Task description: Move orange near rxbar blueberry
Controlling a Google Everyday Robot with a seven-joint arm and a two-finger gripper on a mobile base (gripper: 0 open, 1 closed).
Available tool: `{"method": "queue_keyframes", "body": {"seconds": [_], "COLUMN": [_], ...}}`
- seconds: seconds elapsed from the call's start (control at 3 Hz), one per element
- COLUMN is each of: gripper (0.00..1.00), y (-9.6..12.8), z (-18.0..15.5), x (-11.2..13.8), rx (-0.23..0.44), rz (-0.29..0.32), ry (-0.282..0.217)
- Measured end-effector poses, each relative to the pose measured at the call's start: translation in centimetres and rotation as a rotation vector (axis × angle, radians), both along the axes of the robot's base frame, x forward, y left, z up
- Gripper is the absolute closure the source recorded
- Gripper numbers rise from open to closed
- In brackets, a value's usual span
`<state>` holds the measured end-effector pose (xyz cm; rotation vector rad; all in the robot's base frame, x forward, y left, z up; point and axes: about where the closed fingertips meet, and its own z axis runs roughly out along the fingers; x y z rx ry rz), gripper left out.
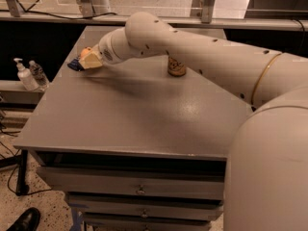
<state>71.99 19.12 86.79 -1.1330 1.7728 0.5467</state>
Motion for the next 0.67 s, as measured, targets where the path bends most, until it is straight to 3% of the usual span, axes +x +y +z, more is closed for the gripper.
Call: {"method": "queue_keyframes", "body": {"seconds": [0.67], "gripper": [0.37], "y": [0.37], "z": [-0.85], "x": [0.16], "rx": [-0.001], "rz": [0.013], "ry": [0.015]}}
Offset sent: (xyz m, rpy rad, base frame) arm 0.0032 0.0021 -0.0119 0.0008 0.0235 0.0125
